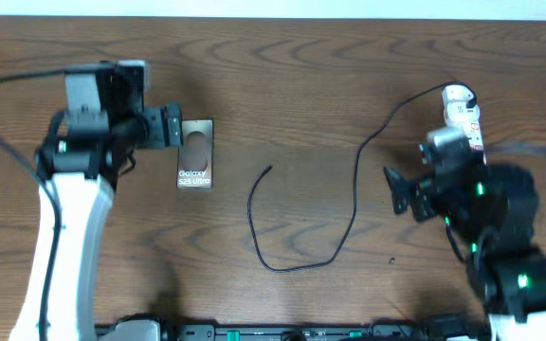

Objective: Plug charger to phone and switch on socket
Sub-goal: 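Move left gripper above the Galaxy phone and right gripper toward the cable end, then lower the left gripper onto the phone and close on it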

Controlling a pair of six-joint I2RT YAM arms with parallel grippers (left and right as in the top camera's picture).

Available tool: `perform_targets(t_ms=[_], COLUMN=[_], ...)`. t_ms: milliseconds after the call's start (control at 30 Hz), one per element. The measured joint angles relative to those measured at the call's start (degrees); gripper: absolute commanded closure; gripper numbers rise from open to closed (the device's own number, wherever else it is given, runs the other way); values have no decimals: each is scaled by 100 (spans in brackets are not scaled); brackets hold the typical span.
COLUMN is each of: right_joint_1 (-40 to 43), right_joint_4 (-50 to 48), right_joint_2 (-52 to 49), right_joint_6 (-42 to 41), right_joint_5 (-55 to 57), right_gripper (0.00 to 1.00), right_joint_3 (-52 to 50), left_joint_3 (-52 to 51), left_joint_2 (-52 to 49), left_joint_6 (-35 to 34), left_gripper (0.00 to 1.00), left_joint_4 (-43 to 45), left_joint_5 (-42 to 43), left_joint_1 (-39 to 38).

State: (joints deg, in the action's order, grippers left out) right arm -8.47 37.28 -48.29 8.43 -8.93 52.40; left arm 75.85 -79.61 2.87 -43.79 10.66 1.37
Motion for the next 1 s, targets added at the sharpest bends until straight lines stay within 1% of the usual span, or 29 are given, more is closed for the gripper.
perform_targets(t_ms=[100,200,267,533,767,1000], right_joint_1=[0,0,0,0,0,0], right_joint_4=[699,1329,1493,1694,1711,1749], right_joint_2=[-717,-1368,-1679,-2369,-2398,-2398], right_joint_6=[2,0,0,-48,-48,-48], right_joint_5=[-81,-125,-151,-393,-483,-494], right_gripper=[1,1,1,1,1,1], right_joint_3=[772,1467,1714,1805,1805,1805], left_joint_3=[638,933,951,964,1021,1021], left_joint_2=[-544,-852,-942,-1388,-2347,-3108], left_joint_6=[-2,-2,-4,-48,-46,-170], left_gripper=[4,4,4,4,4,4], left_joint_4=[-516,-577,-566,85,74,20], left_joint_5=[2,2,-2,103,-269,-632], left_joint_1=[0,0,0,0,-79,-514])
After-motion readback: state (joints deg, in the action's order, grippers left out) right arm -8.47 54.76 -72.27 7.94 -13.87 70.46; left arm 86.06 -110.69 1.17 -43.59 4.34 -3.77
